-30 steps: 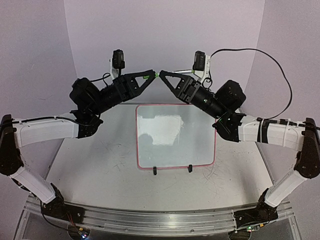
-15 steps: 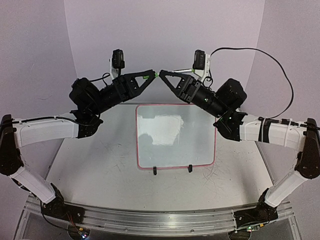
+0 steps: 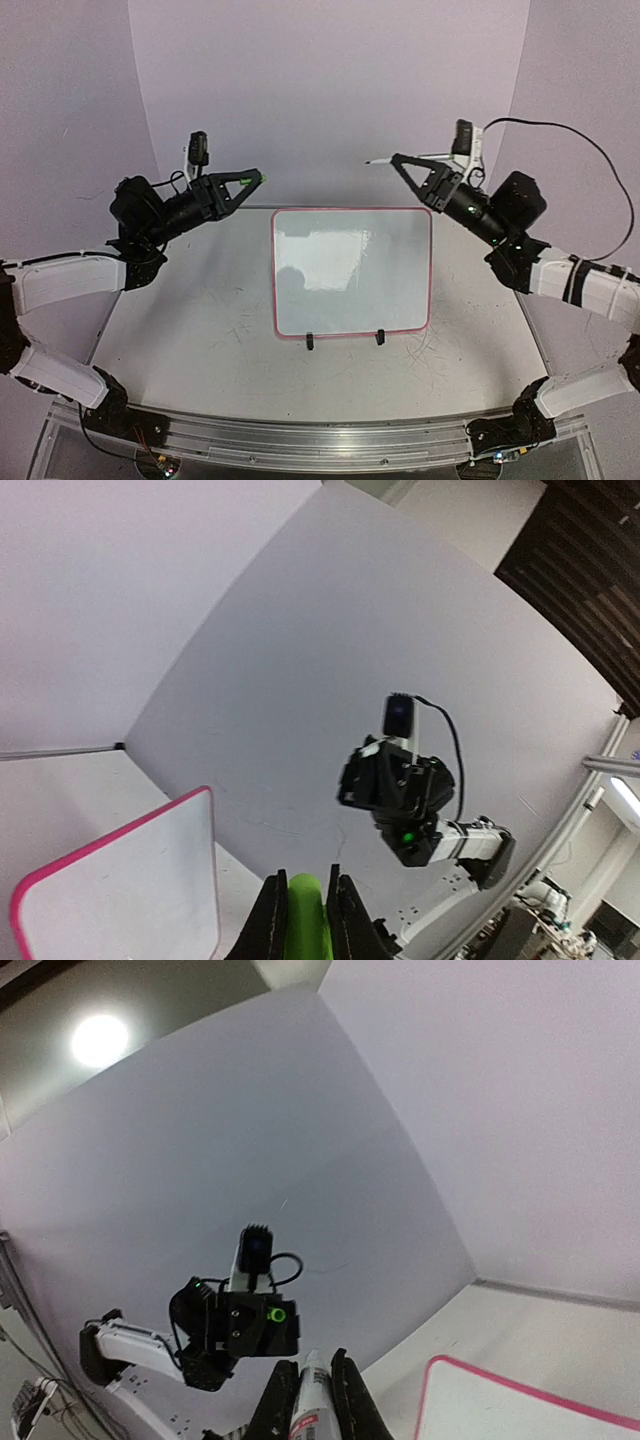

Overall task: Write a sentence on the whiteboard
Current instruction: Open the pen cap from the whiteboard marker, then place the pen cap at the center of the board.

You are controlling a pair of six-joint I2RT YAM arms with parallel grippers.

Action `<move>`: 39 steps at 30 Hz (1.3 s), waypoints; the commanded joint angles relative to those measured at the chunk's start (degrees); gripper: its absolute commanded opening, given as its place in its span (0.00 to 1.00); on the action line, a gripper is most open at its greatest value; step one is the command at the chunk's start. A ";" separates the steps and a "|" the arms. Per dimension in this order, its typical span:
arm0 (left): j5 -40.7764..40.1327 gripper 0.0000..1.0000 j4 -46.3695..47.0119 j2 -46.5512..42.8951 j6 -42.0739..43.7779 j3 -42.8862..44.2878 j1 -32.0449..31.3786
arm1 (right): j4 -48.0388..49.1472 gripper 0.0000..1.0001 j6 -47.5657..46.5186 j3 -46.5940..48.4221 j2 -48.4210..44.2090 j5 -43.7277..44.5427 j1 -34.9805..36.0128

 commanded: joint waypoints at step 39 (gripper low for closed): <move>-43.53 0.03 -73.03 24.11 20.87 4.46 2.75 | -43.80 0.00 -35.44 -0.40 -27.22 32.00 -3.08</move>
